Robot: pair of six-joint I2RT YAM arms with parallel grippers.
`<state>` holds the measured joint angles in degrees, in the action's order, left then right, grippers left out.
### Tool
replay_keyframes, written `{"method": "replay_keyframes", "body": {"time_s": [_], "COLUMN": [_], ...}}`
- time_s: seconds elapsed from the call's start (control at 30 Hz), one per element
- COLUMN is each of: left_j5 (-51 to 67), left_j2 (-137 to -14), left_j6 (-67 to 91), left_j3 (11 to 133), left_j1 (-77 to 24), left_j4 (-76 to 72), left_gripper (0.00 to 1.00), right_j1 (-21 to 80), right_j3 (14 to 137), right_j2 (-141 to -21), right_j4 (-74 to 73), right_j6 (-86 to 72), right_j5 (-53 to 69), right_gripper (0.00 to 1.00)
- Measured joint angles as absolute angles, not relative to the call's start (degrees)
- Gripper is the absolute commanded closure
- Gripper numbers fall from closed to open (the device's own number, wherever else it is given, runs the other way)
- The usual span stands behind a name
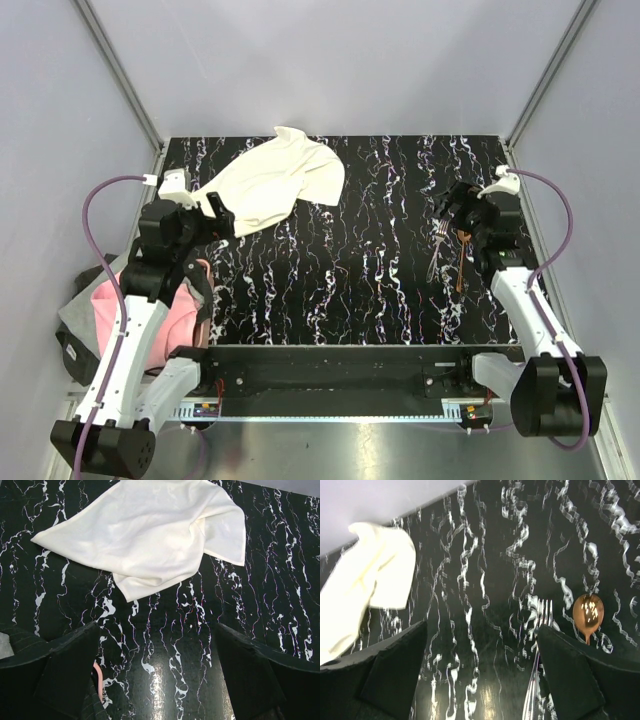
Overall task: Fold the napkin, place the utensils inside, and roll it up
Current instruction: Move the napkin to the centre of the board
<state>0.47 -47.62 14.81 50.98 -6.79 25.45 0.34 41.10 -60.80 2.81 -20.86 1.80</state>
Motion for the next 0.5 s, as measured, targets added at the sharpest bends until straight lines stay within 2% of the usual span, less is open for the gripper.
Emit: {"method": "replay_keyframes", "body": {"time_s": [0.1, 0.27, 0.5], "left_j5": [0.47, 0.54, 2.94], "left_j2": [-47.62, -47.66, -48.4], "left_j6": [14.63, 14.63, 14.06], "left_j3": [50.98, 50.74, 50.43], "left_j1": [-6.79, -6.76, -6.76], "left_j4": [25.61, 26.06, 27.2], "left_gripper": [0.01, 0.01, 0.01], "right_j1": [0.34, 1.06, 15.84], "right_j3": [43.64, 48.93, 65.25], "right_j2": [-63.75, -69.65, -86.8], "right_j4": [-0.27, -3.57, -11.33], "right_j6": [-20.84, -20.99, -20.16], "right_j5": [4.19, 6.61, 2.46], "right_gripper": [0.12, 0.13, 0.16]}}
